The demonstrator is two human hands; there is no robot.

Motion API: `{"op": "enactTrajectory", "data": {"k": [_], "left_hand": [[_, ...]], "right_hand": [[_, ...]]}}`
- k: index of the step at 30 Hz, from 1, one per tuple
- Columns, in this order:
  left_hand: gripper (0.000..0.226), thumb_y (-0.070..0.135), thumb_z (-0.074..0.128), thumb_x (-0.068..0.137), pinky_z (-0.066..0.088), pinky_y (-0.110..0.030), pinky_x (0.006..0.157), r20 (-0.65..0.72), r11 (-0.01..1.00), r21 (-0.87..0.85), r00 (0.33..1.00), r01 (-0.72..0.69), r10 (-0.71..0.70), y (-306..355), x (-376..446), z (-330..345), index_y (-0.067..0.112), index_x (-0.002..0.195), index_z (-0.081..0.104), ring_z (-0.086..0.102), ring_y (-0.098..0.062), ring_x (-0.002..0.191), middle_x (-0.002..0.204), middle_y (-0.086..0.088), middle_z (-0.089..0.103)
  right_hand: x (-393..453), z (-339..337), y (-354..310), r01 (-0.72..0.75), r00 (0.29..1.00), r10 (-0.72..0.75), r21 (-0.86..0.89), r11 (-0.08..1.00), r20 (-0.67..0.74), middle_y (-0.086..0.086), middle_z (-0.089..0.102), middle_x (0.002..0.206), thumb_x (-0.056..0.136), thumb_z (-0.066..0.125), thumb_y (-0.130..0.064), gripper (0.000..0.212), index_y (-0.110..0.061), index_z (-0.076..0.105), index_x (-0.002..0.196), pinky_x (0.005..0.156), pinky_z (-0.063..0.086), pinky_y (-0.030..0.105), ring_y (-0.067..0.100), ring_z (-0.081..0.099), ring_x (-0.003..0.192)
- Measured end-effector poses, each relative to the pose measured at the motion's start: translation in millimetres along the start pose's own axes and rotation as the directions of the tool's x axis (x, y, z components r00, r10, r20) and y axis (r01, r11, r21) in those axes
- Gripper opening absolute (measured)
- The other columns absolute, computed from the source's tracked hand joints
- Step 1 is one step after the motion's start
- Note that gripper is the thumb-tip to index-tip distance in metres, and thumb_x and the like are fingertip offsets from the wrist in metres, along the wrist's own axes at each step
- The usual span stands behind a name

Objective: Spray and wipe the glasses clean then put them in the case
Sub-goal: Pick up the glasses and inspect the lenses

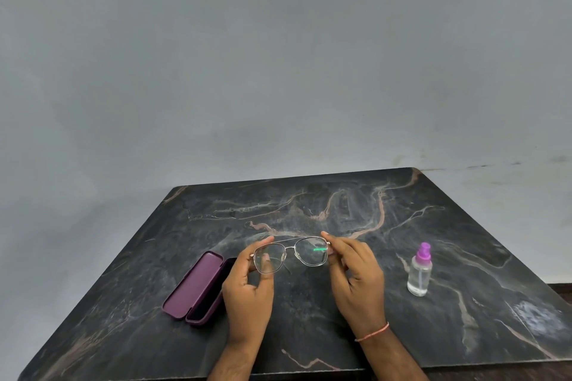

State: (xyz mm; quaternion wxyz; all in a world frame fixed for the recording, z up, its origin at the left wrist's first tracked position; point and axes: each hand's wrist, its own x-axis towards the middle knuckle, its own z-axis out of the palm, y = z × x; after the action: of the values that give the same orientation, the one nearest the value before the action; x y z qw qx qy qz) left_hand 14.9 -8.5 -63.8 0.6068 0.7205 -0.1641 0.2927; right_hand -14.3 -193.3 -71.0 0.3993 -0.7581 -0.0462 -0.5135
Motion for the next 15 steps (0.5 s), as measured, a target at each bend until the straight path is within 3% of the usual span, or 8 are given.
{"op": "enactTrajectory", "data": {"k": [5, 9, 12, 15], "left_hand": [[0.047, -0.014, 0.065, 0.099, 0.058, -0.028, 0.108, 0.011, 0.992, 0.094, 0.996, -0.089, 0.088, -5.1, 1.1, -0.3, 0.022, 0.126, 0.077, 0.073, -0.005, 0.125, 0.127, 0.017, 0.079], [0.057, -0.019, 0.065, 0.094, 0.059, -0.025, 0.103, 0.033, 0.977, 0.163, 0.991, -0.134, 0.131, -5.0, 1.2, -3.4, 0.028, 0.126, 0.075, 0.074, -0.005, 0.119, 0.125, 0.02, 0.077], [0.05, -0.017, 0.061, 0.095, 0.058, -0.029, 0.102, 0.069, 0.976, 0.177, 0.991, -0.127, 0.116, -10.3, 2.4, -5.5, 0.021, 0.123, 0.075, 0.074, -0.009, 0.117, 0.12, 0.016, 0.078], [0.04, -0.007, 0.058, 0.102, 0.056, -0.018, 0.097, 0.135, 0.987, 0.127, 0.988, -0.094, 0.076, -9.2, 2.4, -5.1, 0.021, 0.126, 0.071, 0.075, -0.011, 0.111, 0.119, 0.018, 0.077]], "right_hand": [[0.8, -1.4, 0.5, -0.031, 0.999, 0.031, -0.004, 1.0, -0.016, -0.013, 0.073, 0.107, 0.101, 0.062, -0.024, 0.029, -0.02, 0.078, 0.126, 0.084, 0.048, 0.02, 0.007, 0.063, 0.094], [-0.1, -2.2, 0.1, -0.045, 0.999, 0.045, -0.002, 0.999, -0.019, -0.013, 0.073, 0.108, 0.101, 0.062, -0.024, 0.029, -0.02, 0.078, 0.125, 0.081, 0.052, 0.026, 0.009, 0.064, 0.094], [-1.6, -2.3, -0.4, -0.047, 0.999, 0.047, -0.008, 0.999, -0.014, -0.012, 0.074, 0.109, 0.102, 0.062, -0.026, 0.028, -0.02, 0.078, 0.124, 0.082, 0.053, 0.029, 0.01, 0.065, 0.096], [0.2, -2.2, -1.2, -0.064, 0.998, 0.064, -0.014, 0.998, -0.018, -0.013, 0.074, 0.11, 0.102, 0.063, -0.025, 0.027, -0.02, 0.078, 0.123, 0.084, 0.052, 0.026, 0.008, 0.065, 0.098]]}}
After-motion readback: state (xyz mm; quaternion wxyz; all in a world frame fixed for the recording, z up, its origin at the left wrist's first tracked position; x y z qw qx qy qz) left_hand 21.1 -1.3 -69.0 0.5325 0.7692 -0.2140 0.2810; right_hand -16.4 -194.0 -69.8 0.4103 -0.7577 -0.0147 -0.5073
